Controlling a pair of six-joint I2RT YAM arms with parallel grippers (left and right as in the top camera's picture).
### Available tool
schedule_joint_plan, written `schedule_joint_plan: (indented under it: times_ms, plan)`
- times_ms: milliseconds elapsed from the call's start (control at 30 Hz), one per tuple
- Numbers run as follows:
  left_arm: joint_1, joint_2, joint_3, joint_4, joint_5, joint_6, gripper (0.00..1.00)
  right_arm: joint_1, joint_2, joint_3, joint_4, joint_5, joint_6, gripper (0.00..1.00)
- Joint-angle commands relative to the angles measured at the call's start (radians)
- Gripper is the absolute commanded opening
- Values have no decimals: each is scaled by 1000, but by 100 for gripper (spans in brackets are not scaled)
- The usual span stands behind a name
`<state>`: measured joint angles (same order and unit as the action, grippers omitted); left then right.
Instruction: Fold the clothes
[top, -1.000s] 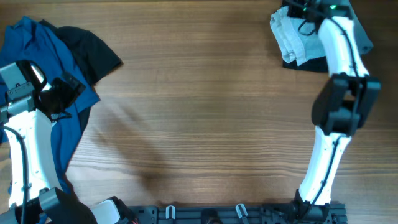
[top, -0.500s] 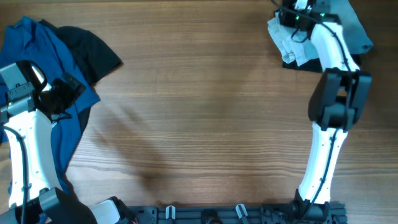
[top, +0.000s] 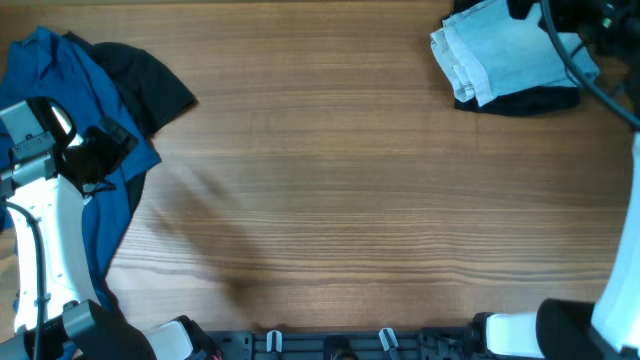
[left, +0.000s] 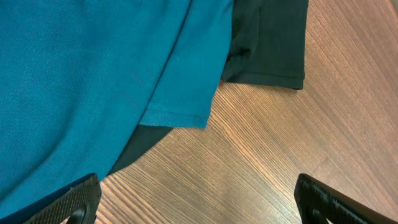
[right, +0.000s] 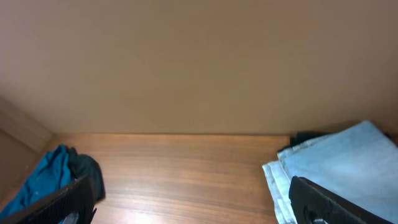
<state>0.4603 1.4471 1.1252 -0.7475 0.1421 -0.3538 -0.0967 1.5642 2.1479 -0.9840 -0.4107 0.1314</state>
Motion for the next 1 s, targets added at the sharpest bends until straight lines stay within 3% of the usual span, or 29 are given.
schedule_joint_plan:
  times_ms: [0,200,400,500,800,967]
  plan:
    - [2,6,6,2,-5,-6,100,0,-10,0,-6,-16,13,100]
    - [2,6,6,2,-5,-6,100,0,-4,-1,-117,-2,-1,100]
    - [2,6,6,2,-5,-6,100,3,-90,-98,-95,228,-1,100]
    - [2,6,6,2,-5,-6,100,4,-230,-323,29,286,-1,100]
    - [2,6,6,2,-5,-6,100,68,-853,-1341,631,283,42,100]
    - [2,6,6,2,-5,-6,100,85,-1126,-1740,849,284,193,100]
